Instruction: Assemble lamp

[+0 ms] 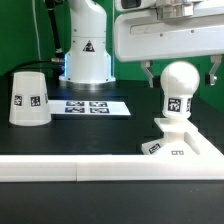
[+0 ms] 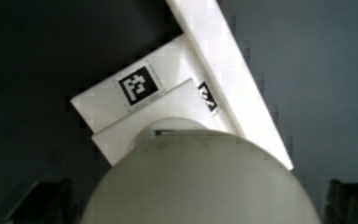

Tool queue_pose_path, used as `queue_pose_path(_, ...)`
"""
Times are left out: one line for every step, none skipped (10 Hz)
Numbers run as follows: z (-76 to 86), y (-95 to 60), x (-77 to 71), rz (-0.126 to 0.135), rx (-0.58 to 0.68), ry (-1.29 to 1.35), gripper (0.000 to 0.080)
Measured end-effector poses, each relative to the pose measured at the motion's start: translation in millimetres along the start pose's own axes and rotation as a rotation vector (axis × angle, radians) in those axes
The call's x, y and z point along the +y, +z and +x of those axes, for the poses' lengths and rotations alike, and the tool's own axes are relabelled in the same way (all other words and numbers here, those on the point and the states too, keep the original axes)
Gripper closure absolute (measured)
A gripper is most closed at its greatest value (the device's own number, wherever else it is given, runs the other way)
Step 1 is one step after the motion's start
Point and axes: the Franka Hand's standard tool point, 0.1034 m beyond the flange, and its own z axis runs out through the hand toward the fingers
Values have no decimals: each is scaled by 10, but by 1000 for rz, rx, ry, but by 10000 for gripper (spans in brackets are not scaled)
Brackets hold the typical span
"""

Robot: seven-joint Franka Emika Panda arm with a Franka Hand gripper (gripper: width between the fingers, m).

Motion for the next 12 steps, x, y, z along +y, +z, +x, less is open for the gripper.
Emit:
queue_pose_path(1,0,2,0,0,-79,101)
queue_pose_path(6,-2,5,-6,2,-167,101)
queue_pose_path(25,-13,12,-29,10,-362,101)
queue_pose_path(38,-21,13,-42,13,-505,101)
queue_pose_path(42,-26,4,-53,13,-631,101)
queue_pose_path(29,-23,-16,-68,12,-724,101)
queue_pose_path(20,-21,-35,-83,12,-831,101)
queue_pose_path(12,-16,-43,-85,9,-891,101)
queue_pose_path(11,-11,-40,-86,5,-959,101)
queue_pose_path(8,-10,-42,-87,2,-1025,101)
queue_pose_path(9,-8,-37,-87,-2,-1090,101)
queue_pose_path(15,-9,-28,-88,-7,-1179,101)
